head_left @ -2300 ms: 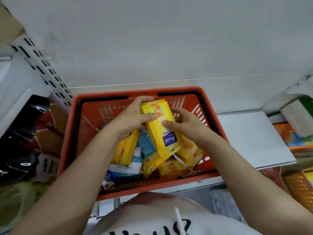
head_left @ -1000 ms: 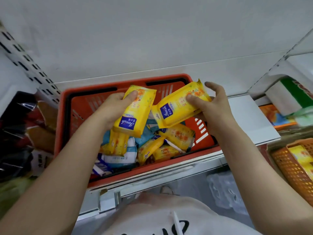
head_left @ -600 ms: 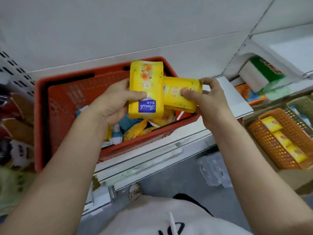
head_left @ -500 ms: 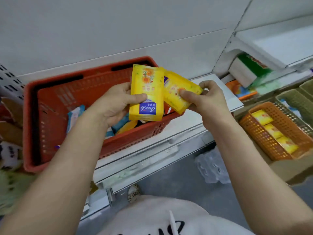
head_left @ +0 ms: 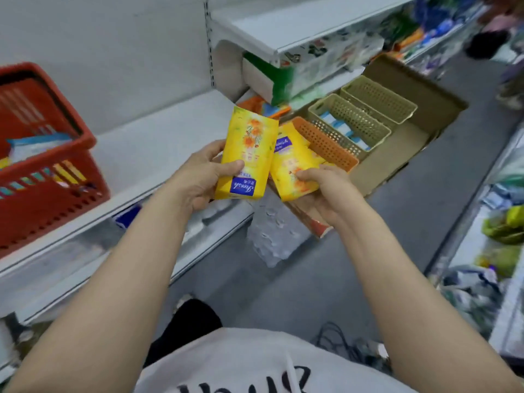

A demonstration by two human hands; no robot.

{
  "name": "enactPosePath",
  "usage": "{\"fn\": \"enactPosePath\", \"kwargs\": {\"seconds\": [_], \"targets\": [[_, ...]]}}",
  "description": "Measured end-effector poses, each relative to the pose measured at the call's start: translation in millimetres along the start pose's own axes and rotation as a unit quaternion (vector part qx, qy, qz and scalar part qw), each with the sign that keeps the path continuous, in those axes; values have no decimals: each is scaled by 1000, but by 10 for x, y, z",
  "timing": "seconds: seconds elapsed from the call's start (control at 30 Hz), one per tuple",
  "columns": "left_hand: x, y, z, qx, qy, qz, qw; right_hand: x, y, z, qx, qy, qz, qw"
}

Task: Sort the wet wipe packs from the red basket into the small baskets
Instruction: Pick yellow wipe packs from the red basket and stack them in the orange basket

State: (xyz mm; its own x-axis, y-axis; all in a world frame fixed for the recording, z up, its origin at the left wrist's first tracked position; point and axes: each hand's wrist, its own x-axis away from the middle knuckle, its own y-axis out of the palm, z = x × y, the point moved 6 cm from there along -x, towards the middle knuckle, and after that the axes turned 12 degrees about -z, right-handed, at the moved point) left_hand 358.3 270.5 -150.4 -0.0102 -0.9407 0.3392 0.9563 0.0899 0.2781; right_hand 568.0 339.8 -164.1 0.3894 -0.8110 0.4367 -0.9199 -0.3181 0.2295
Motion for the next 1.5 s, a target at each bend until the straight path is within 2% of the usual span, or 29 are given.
{"fn": "enactPosePath", "kwargs": {"seconds": [0.13, 0.3, 0.43, 0.57, 0.73, 0.8, 0.87, 0.97, 1.03, 1.1, 1.23, 1.37, 1.47, 1.5], "targets": [[-308, 371, -167, -31, -17, 6, 999, -63, -597, -3, -32, 24, 27, 999], [-962, 443, -186, -76, -43, 45, 995, -549, -1020, -126, -9, 36, 19, 999], [-1694, 498, -196, -58, -51, 55, 996, -1080, -1456, -411, 42, 36, 34, 998], [-2275, 434, -154, -25, -72, 103, 992, -1614, -1912, -776, 136, 71, 30, 988], [-2716, 294, -54, -38, -105, 139, 984, -2335, -2081, -1093, 259, 67, 19, 963], [-2800, 221, -65, -29, -117, 164, 979, -2644, -2061, -1093, 352, 87, -13, 932], [-2849, 164, -99, -9, -123, 187, 975, -2953, -1975, -1022, 439, 108, -88, 888], [-2834, 105, -218, 9, -135, 222, 966, -3387, -1799, -798, 562, 110, -199, 796], [-2772, 100, -318, 21, -145, 250, 957, -3611, -1682, -640, 608, 106, -251, 746], [-2671, 133, -466, 35, -163, 279, 946, -3782, -1627, -470, 625, 110, -288, 717], [-2448, 251, -776, 73, -170, 358, 915, -4053, -1520, -249, 657, 76, -331, 673], [-2341, 451, -1003, 88, -180, 395, 896, -4050, -1374, -165, 734, -13, -367, 571], [-2287, 530, -1061, 93, -189, 415, 885, -3923, -1295, -158, 806, -110, -335, 475], [-2277, 534, -1066, 87, -190, 419, 884, -3891, -1283, -157, 818, -140, -325, 454]]}}
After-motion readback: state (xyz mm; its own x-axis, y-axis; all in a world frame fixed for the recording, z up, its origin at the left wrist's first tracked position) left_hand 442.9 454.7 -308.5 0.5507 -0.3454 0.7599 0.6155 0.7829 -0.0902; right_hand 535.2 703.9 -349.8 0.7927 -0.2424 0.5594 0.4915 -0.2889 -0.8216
